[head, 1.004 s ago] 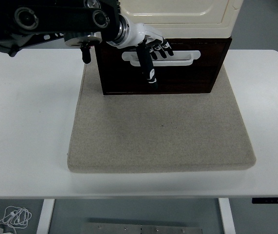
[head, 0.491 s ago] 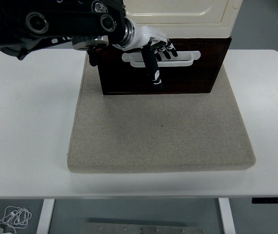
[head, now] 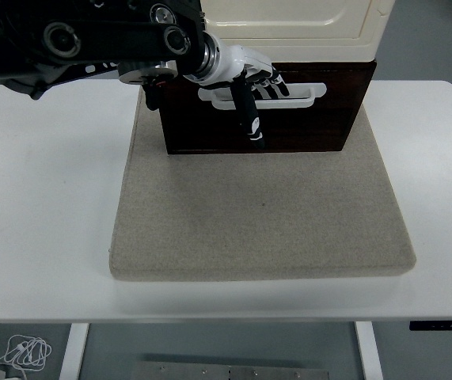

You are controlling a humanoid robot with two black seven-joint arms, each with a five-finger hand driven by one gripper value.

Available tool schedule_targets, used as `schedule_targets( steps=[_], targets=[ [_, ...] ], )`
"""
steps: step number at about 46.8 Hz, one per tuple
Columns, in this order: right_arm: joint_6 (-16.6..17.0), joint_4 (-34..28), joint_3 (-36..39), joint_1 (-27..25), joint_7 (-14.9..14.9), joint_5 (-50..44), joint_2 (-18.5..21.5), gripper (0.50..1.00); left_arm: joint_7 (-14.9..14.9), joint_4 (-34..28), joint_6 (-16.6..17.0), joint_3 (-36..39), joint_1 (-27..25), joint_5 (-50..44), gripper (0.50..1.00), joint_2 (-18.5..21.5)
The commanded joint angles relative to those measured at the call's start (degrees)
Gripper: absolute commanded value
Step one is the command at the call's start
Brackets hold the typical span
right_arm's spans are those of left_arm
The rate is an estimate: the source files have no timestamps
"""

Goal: Open the drawer under the combination cabinet

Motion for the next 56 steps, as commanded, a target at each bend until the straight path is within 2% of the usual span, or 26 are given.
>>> schedule_targets(
  steps=[1, 11, 46, 56],
  targets=[
    [0.0, 0.0, 0.0, 0.0, 0.0, 0.0, 0.0, 0.926, 0.08, -0.11, -0.23, 0.01, -0.17, -0.01, 1.0, -0.03],
    [0.0, 0.0, 0.0, 0.0, 0.0, 0.0, 0.0, 0.926, 0.0, -0.29, -0.84, -0.08, -0.17, -0.01, 1.0, -0.03],
    [0.0, 0.0, 0.0, 0.0, 0.0, 0.0, 0.0, 0.926, 0.79, -0.37, -6.82, -1.66, -0.87, -0.01, 1.0, 0.23],
    [0.0, 0.0, 0.0, 0.0, 0.0, 0.0, 0.0, 0.926, 0.79, -0.81, -7.09, -2.37, -0.87, -0.01, 1.0, 0.24]
  ],
)
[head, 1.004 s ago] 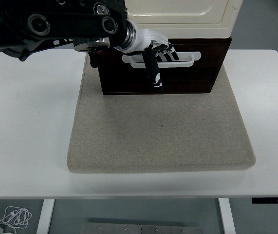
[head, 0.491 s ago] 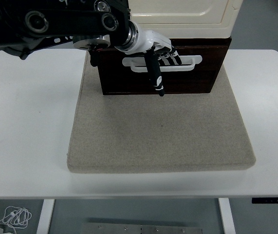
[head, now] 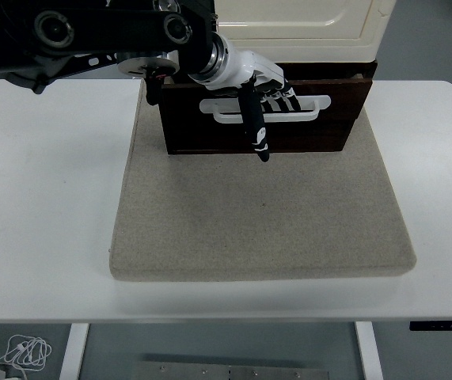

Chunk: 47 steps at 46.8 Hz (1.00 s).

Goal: Open the drawer under the combination cabinet

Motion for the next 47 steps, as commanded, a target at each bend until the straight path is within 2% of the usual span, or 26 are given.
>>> schedule_targets(
  steps=[1, 47],
  targets=[
    [0.0, 0.0, 0.0, 0.0, 0.0, 0.0, 0.0, 0.926, 0.0, -0.34, -0.02, -0.03, -0.01, 0.02, 1.0, -0.01],
    [0.0, 0.0, 0.0, 0.0, 0.0, 0.0, 0.0, 0.926, 0.88, -1.4, -8.19, -2.05, -1.68, 0.02, 1.0, 1.4]
  ],
)
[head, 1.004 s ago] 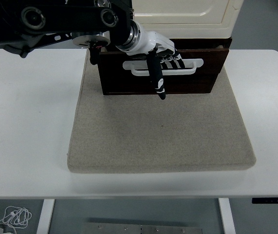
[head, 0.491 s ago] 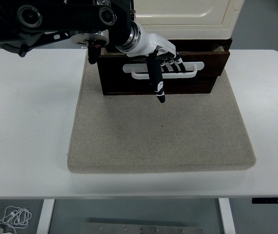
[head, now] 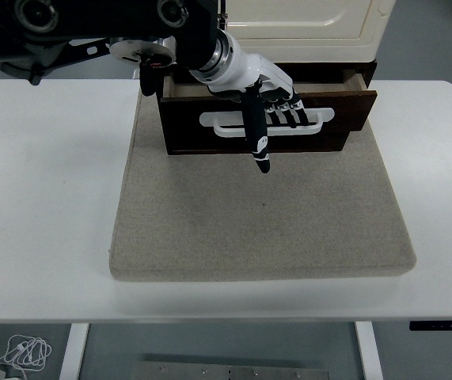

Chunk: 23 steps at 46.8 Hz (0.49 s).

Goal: Open the drawer under the combination cabinet

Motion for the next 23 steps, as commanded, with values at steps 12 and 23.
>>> schedule_targets(
  steps=[12, 23],
  targets=[
    [0.0, 0.0, 0.0, 0.0, 0.0, 0.0, 0.0, 0.926, 0.0, -0.22, -1.66, -0.25, -0.24, 0.0, 1.0, 0.7],
    [0.0, 0.0, 0.0, 0.0, 0.0, 0.0, 0.0, 0.926, 0.0, -0.22, -2.63, -0.34, -0.24, 0.0, 1.0, 0.71]
  ],
)
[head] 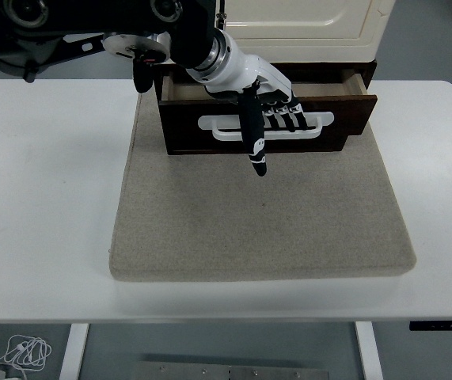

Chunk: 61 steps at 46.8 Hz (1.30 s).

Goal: Open the drawer under the combination cabinet

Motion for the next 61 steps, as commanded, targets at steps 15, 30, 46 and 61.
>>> schedule_targets(
  steps=[15, 30, 46, 61],
  targets=[
    [0.0, 0.0, 0.0, 0.0, 0.0, 0.0, 0.0, 0.926, 0.0, -0.09, -0.97, -0.97, -0.01, -0.26, 1.0, 0.0],
    [0.0, 0.0, 0.0, 0.0, 0.0, 0.0, 0.0, 0.926, 0.0, 0.08, -0.27, -1.5, -0.09, -1.32, 1.0, -0.09],
    [0.0, 0.0, 0.0, 0.0, 0.0, 0.0, 0.0, 0.926, 0.0, 0.52, 1.84, -0.97, 0.52, -1.15, 1.0, 0.0],
    [0.0, 0.0, 0.0, 0.0, 0.0, 0.0, 0.0, 0.926, 0.0, 0.26, 1.75, -0.8, 0.96, -1.14, 1.0, 0.0]
  ],
)
